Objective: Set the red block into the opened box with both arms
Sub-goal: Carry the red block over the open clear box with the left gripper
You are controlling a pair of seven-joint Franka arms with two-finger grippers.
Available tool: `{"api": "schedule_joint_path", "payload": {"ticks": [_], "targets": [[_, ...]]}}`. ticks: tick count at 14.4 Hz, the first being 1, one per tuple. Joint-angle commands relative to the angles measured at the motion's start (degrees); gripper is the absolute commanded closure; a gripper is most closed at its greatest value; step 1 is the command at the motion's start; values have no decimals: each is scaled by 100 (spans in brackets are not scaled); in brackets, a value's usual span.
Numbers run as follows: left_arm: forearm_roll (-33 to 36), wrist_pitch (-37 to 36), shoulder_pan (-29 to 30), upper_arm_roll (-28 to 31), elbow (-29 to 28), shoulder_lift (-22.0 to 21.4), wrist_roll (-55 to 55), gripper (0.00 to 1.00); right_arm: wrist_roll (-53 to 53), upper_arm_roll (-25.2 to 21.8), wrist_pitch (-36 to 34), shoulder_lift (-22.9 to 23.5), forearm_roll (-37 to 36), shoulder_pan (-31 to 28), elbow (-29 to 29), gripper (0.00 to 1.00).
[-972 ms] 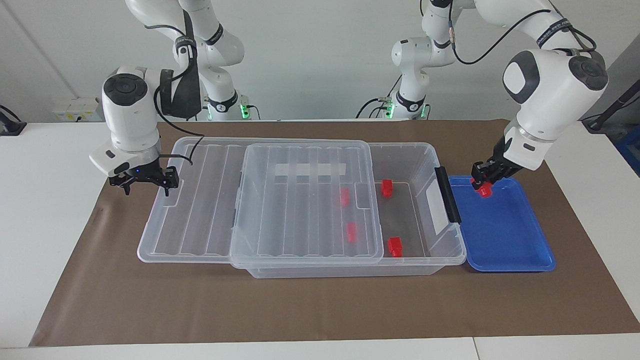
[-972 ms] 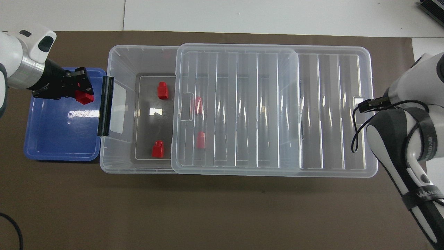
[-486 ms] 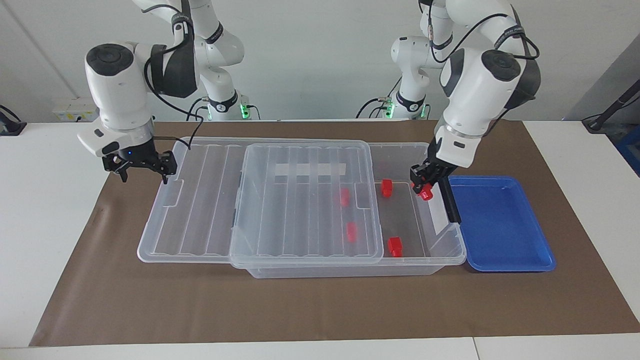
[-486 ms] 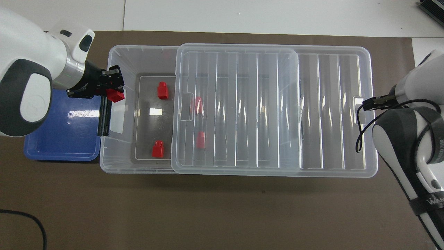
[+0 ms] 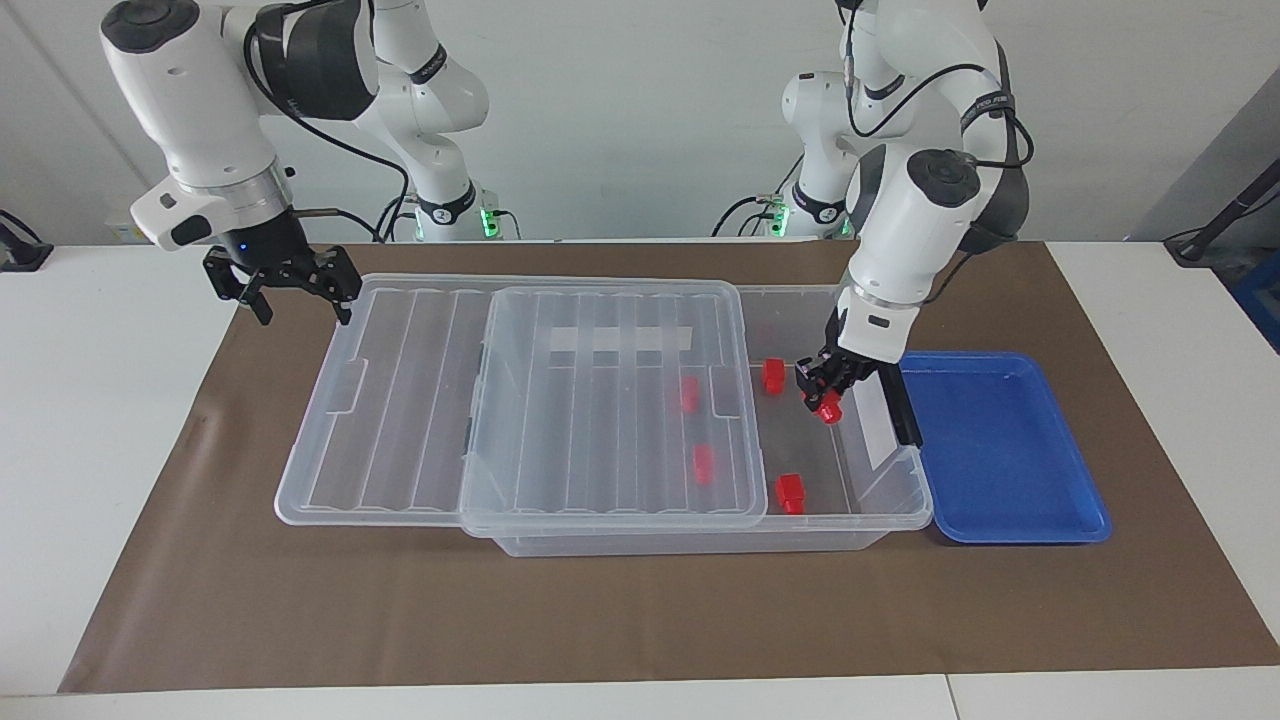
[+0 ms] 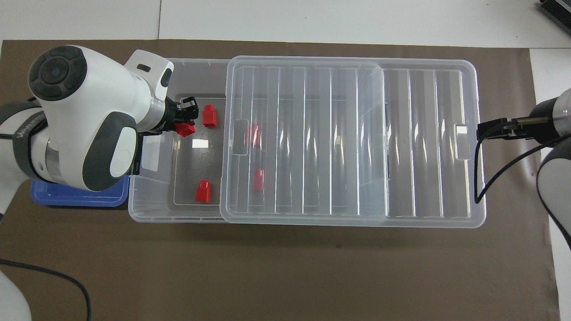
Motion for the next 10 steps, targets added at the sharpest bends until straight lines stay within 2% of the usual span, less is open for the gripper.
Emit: {"api": "schedule_joint_path", "payload": {"ticks": [1, 3, 10], "targets": [[250, 587, -121, 48, -514, -50, -72, 100, 313, 30, -536, -41, 96, -34, 248, 0], [373, 913, -218, 48, -787, 11, -81, 100, 464, 65, -738, -111, 122, -16, 249, 0], [585, 1397, -315, 48, -919, 486, -125, 100, 517, 30, -766, -147, 140, -43, 178, 0]]}}
